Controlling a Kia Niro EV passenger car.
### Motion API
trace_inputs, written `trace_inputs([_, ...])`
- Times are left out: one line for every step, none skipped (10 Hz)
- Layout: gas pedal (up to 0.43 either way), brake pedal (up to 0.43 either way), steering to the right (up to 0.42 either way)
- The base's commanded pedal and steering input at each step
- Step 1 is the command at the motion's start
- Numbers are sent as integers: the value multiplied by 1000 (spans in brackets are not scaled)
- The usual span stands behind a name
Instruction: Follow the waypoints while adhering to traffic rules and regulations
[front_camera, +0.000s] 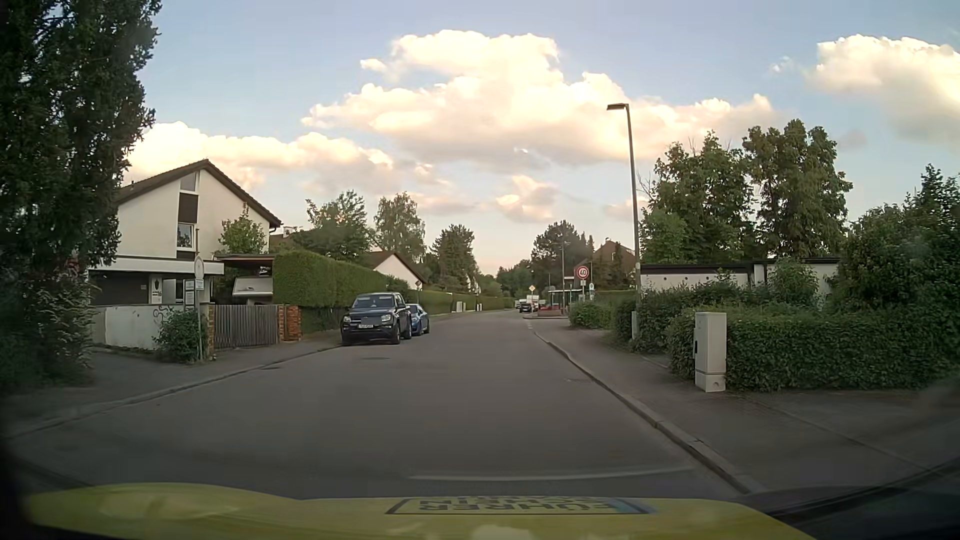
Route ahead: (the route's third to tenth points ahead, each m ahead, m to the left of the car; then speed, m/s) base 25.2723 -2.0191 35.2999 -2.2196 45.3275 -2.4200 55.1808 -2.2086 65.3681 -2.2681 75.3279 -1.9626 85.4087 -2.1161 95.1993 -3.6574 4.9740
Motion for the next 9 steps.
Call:
trace_inputs([59,0,0])
trace_inputs([59,0,0])
trace_inputs([59,0,0])
trace_inputs([59,0,0])
trace_inputs([59,0,0])
trace_inputs([59,0,0])
trace_inputs([59,0,0])
trace_inputs([59,0,0])
trace_inputs([59,0,0])
